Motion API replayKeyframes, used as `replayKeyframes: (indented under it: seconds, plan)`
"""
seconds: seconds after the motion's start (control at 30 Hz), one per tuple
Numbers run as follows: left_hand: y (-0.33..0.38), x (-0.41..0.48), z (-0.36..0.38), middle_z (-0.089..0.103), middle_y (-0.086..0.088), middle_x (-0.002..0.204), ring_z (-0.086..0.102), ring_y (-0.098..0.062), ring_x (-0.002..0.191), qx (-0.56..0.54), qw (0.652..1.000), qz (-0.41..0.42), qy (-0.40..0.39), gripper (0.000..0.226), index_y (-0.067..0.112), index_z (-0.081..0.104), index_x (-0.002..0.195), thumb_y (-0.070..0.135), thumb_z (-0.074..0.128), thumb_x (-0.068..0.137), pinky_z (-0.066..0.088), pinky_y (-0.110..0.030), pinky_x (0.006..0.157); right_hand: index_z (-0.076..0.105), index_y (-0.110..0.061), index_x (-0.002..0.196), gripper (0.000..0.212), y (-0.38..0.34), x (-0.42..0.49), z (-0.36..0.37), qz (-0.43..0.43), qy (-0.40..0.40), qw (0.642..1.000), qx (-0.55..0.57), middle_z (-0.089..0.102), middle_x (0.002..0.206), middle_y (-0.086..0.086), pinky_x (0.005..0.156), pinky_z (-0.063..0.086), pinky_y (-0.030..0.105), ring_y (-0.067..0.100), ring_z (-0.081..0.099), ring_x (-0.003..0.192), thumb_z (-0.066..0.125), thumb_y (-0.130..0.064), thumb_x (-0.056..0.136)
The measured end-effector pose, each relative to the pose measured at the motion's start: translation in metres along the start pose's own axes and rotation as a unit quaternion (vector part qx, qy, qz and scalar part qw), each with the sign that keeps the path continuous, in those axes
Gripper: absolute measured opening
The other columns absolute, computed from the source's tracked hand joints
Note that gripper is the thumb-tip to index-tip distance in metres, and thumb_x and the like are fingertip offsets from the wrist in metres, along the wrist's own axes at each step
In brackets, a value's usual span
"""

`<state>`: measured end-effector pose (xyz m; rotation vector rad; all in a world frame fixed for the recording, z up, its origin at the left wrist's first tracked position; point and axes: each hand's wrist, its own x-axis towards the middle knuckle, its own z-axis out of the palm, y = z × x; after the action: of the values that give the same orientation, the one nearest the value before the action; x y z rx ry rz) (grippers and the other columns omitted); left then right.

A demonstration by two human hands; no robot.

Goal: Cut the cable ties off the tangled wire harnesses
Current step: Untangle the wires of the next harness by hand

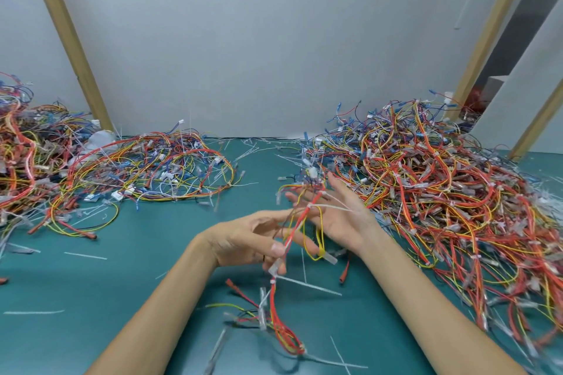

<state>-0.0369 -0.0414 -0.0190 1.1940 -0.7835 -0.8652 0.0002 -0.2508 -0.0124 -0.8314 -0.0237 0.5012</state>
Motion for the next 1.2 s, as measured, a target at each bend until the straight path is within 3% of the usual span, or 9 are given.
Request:
replayKeyframes:
  seconds: [0.07, 0.2, 0.3, 0.5, 0.6, 0.73, 0.87, 1.03, 1.2]
  plan:
    - [-0.002, 0.001, 0.0, 0.06, -0.008, 0.13, 0.068, -0.013, 0.073, 0.006, 1.0, -0.023, 0.003, 0.072, 0.031, 0.038, 0.147, 0.021, 0.073, 0.085, 0.049, -0.02, 0.065, 0.064, -0.006, 0.101, 0.027, -0.01, 0.006, 0.004, -0.016, 0.004, 1.0, -0.017, 0.071, 0.099, 0.019, 0.069, 0.06, 0.039, 0.032, 0.071, 0.089, 0.059, -0.028, 0.086]
    - [-0.003, -0.001, -0.003, 0.054, -0.013, 0.136, 0.066, -0.019, 0.082, -0.001, 0.999, -0.027, 0.021, 0.076, 0.026, 0.031, 0.151, 0.02, 0.071, 0.087, 0.051, -0.023, 0.074, 0.051, -0.012, 0.122, 0.038, -0.024, 0.019, 0.009, -0.089, -0.026, 0.995, -0.045, 0.066, 0.117, 0.013, 0.085, 0.056, 0.04, 0.033, 0.07, 0.098, 0.057, -0.012, 0.085]
    - [-0.004, -0.004, -0.006, 0.056, -0.012, 0.133, 0.064, -0.025, 0.101, -0.002, 0.998, -0.036, 0.055, 0.076, 0.02, 0.033, 0.15, 0.031, 0.072, 0.086, 0.05, -0.027, 0.081, 0.051, -0.012, 0.123, 0.033, -0.022, 0.024, 0.013, -0.109, -0.051, 0.992, -0.029, 0.064, 0.119, 0.013, 0.077, 0.059, 0.039, 0.036, 0.069, 0.101, 0.051, -0.006, 0.091]
    - [0.001, -0.015, -0.019, 0.06, -0.009, 0.135, 0.06, -0.03, 0.121, -0.02, 0.974, -0.029, 0.224, 0.099, 0.015, 0.047, 0.138, 0.06, 0.084, 0.058, 0.053, -0.033, 0.095, 0.039, -0.018, 0.144, 0.048, 0.006, 0.021, 0.003, -0.077, -0.081, 0.992, -0.055, 0.057, 0.135, 0.012, 0.083, 0.056, 0.041, 0.038, 0.064, 0.107, 0.04, -0.002, 0.099]
    - [-0.002, -0.007, -0.017, 0.063, -0.007, 0.132, 0.062, -0.023, 0.118, 0.009, 0.952, 0.003, 0.307, 0.073, 0.009, 0.057, 0.127, 0.054, 0.075, 0.072, 0.054, -0.03, 0.094, 0.031, -0.016, 0.149, 0.057, 0.01, 0.021, -0.002, -0.069, -0.083, 0.993, -0.055, 0.052, 0.144, 0.014, 0.089, 0.055, 0.044, 0.039, 0.064, 0.108, 0.045, -0.004, 0.096]
    - [-0.007, 0.01, -0.012, 0.074, 0.011, 0.097, 0.068, -0.005, 0.097, 0.218, 0.865, 0.005, 0.452, 0.018, 0.021, 0.071, 0.095, 0.036, 0.064, 0.087, 0.053, -0.019, 0.081, 0.032, -0.017, 0.149, 0.056, 0.013, 0.024, -0.006, -0.075, -0.084, 0.992, -0.049, 0.058, 0.138, 0.011, 0.091, 0.054, 0.041, 0.039, 0.064, 0.113, 0.047, -0.003, 0.097]
    - [-0.014, 0.014, -0.012, 0.07, 0.016, 0.08, 0.062, 0.007, 0.079, 0.394, 0.745, -0.014, 0.538, 0.026, 0.023, 0.069, 0.074, 0.047, 0.068, 0.085, 0.044, -0.014, 0.072, 0.035, -0.016, 0.145, 0.055, 0.015, 0.025, -0.01, -0.085, -0.084, 0.992, -0.046, 0.063, 0.132, 0.01, 0.087, 0.056, 0.039, 0.039, 0.065, 0.11, 0.049, -0.002, 0.094]
    - [-0.009, 0.012, -0.009, 0.06, 0.009, 0.078, 0.054, -0.014, 0.081, 0.478, 0.62, 0.068, 0.619, 0.029, 0.018, 0.057, 0.072, 0.038, 0.064, 0.091, 0.037, -0.028, 0.077, 0.05, -0.018, 0.132, 0.047, 0.017, 0.025, -0.009, -0.106, -0.088, 0.987, -0.085, 0.067, 0.126, 0.008, 0.091, 0.056, 0.04, 0.036, 0.067, 0.106, 0.055, -0.004, 0.087]
    - [0.002, 0.025, 0.004, 0.063, 0.015, 0.088, 0.053, -0.001, 0.085, 0.499, 0.664, 0.123, 0.542, 0.006, 0.023, 0.065, 0.091, 0.026, 0.061, 0.095, 0.035, -0.008, 0.073, 0.048, -0.014, 0.139, 0.046, 0.019, 0.023, -0.005, -0.118, -0.074, 0.974, -0.177, 0.063, 0.129, 0.009, 0.089, 0.056, 0.034, 0.021, 0.069, 0.098, 0.049, 0.001, 0.095]
